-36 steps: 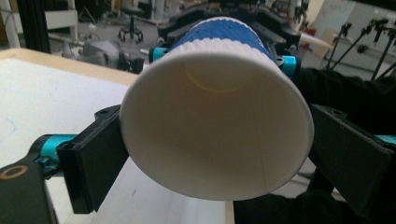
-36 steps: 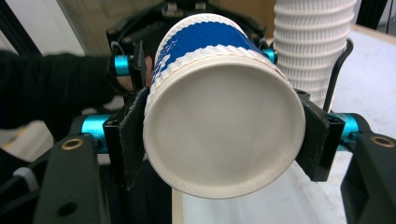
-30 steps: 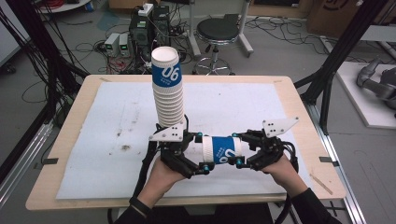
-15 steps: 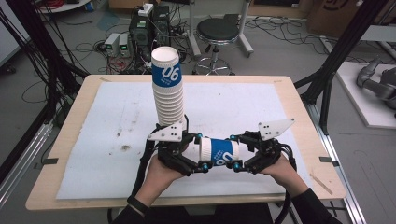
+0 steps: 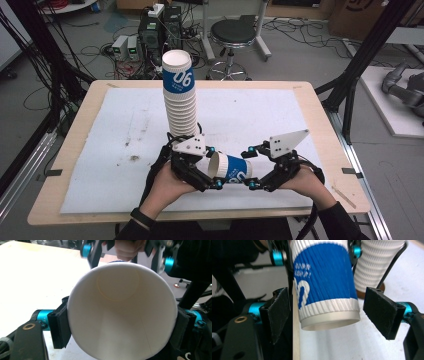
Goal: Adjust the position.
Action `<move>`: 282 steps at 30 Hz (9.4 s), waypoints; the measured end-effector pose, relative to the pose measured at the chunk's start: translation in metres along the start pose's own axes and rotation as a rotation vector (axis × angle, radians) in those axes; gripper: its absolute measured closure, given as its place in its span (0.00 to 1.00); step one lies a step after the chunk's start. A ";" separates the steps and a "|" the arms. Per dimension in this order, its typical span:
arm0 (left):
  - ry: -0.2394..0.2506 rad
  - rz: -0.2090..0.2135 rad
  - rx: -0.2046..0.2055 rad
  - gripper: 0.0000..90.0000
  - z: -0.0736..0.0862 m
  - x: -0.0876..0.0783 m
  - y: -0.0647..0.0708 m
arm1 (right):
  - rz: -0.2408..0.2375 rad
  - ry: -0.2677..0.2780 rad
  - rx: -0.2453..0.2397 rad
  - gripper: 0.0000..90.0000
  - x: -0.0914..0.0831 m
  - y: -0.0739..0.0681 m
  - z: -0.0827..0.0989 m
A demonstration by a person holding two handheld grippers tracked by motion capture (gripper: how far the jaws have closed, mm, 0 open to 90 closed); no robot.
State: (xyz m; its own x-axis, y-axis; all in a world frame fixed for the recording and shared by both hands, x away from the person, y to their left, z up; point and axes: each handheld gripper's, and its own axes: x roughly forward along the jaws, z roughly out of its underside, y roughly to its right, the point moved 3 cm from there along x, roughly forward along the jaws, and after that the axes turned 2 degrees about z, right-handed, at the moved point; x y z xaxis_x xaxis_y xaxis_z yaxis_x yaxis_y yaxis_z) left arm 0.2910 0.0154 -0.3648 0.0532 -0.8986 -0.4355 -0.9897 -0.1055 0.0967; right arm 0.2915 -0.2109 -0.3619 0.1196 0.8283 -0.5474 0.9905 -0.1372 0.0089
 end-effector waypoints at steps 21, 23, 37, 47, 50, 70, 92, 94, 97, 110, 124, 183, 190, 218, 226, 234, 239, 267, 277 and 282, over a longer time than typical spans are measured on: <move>0.227 0.061 -0.050 0.11 -0.001 -0.005 0.001 | -0.043 0.116 0.040 0.32 0.006 0.002 0.004; 0.269 0.067 -0.062 0.11 -0.002 -0.007 0.001 | -0.057 0.160 0.063 0.32 0.004 0.003 0.004; 0.347 0.115 -0.078 0.21 -0.003 -0.009 0.002 | -0.094 0.223 0.072 0.32 0.012 -0.003 0.000; 0.324 0.112 -0.069 0.24 -0.003 -0.008 0.001 | -0.093 0.209 0.069 0.32 0.015 -0.003 0.003; 0.300 0.099 -0.054 0.24 -0.004 -0.009 0.002 | -0.084 0.182 0.069 0.27 0.014 -0.003 0.002; 0.027 0.026 0.014 0.27 -0.013 -0.001 0.009 | -0.014 -0.044 -0.045 0.30 0.036 -0.013 0.004; 0.316 0.053 -0.075 0.10 -0.017 -0.018 0.007 | -0.069 0.182 0.094 0.33 0.026 -0.008 0.002; 0.331 0.063 -0.084 0.10 -0.017 -0.016 0.006 | -0.071 0.215 0.114 0.33 0.024 -0.007 0.001; 0.351 0.072 -0.099 0.10 -0.017 -0.013 0.006 | -0.084 0.266 0.150 0.33 0.023 -0.007 0.000; 0.437 0.104 -0.135 0.13 -0.020 -0.013 0.002 | -0.047 0.318 0.166 0.33 0.031 -0.013 -0.003; 0.440 0.146 -0.097 0.25 -0.018 -0.015 0.000 | -0.008 0.301 0.142 0.33 0.032 -0.019 -0.006; 0.289 0.076 0.025 0.28 -0.027 -0.011 0.012 | -0.109 0.388 0.213 0.28 0.037 -0.016 -0.004; 0.302 0.071 -0.002 0.23 -0.027 -0.009 0.011 | -0.108 0.384 0.211 0.29 0.037 -0.016 -0.004; 0.320 0.016 -0.030 0.13 -0.009 -0.024 0.006 | -0.044 0.457 0.204 0.29 0.009 -0.005 -0.006; 0.301 0.022 -0.051 0.13 -0.001 -0.010 0.005 | -0.034 0.468 0.197 0.29 0.007 -0.006 -0.007; 0.288 0.036 -0.062 0.13 0.002 0.008 0.008 | -0.040 0.472 0.200 0.29 0.009 -0.009 -0.010; 0.287 0.041 -0.064 0.13 0.003 0.014 0.008 | -0.047 0.471 0.204 0.29 0.012 -0.012 -0.011; 0.292 0.062 -0.055 0.33 0.006 0.017 0.010 | -0.049 0.462 0.196 0.27 0.020 -0.015 -0.012; 0.281 0.062 -0.050 0.33 0.007 0.017 0.010 | -0.055 0.447 0.209 0.19 0.017 -0.013 -0.017; 0.269 0.071 -0.051 0.33 0.008 0.020 0.011 | -0.051 0.456 0.209 0.17 0.013 -0.013 -0.020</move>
State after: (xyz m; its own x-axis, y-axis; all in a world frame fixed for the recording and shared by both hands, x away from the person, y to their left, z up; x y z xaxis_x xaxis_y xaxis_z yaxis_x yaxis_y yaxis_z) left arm 0.2800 -0.0002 -0.3800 0.0238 -0.9845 -0.1735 -0.9846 -0.0532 0.1666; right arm 0.2819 -0.1881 -0.3523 0.1346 0.9835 -0.1209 0.9667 -0.1572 -0.2020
